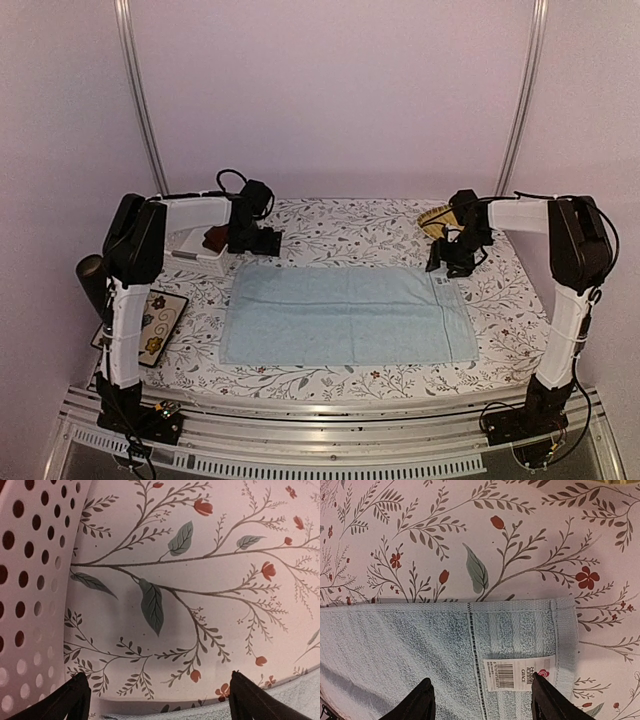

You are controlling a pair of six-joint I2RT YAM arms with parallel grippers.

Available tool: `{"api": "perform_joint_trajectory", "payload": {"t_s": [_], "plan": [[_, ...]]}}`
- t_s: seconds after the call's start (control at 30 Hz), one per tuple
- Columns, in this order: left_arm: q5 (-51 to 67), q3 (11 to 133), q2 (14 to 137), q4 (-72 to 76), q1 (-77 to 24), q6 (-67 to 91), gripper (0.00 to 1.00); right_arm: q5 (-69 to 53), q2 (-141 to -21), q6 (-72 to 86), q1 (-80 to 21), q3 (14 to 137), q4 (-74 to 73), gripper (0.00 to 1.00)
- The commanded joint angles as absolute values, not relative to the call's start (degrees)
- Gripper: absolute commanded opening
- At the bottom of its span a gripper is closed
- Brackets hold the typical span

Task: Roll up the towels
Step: Pick up the towel from the center of the board.

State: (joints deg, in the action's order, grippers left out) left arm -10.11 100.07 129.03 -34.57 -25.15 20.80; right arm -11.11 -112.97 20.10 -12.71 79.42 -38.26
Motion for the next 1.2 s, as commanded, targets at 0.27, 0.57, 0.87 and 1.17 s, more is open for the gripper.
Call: {"api": "perform_joint_trajectory", "payload": {"t_s": [0.27,0.57,0.87,1.17], "plan": [[-12.3,107.4,133.0,-38.3,-20.1,20.8,0.97,-10.8,-116.1,19.3,-11.2,81.6,-37.3,0.67],[-5.3,102.6,127.6,-38.2,-19.4,18.4,0.97,-14.0,-115.6,14.7,-7.0,86.7,-41.2,0.67],[-3.5,94.7,120.1,-38.0,-20.5,19.5,0.89,-10.0,-117.4,11.2,-5.9,88.7,-43.4,0.66],[-6.4,92.2,120.5,-38.4,-21.1,18.5,0.79,-11.0,-121.6,10.7,-6.0,90.3,-42.9,0.54]]}}
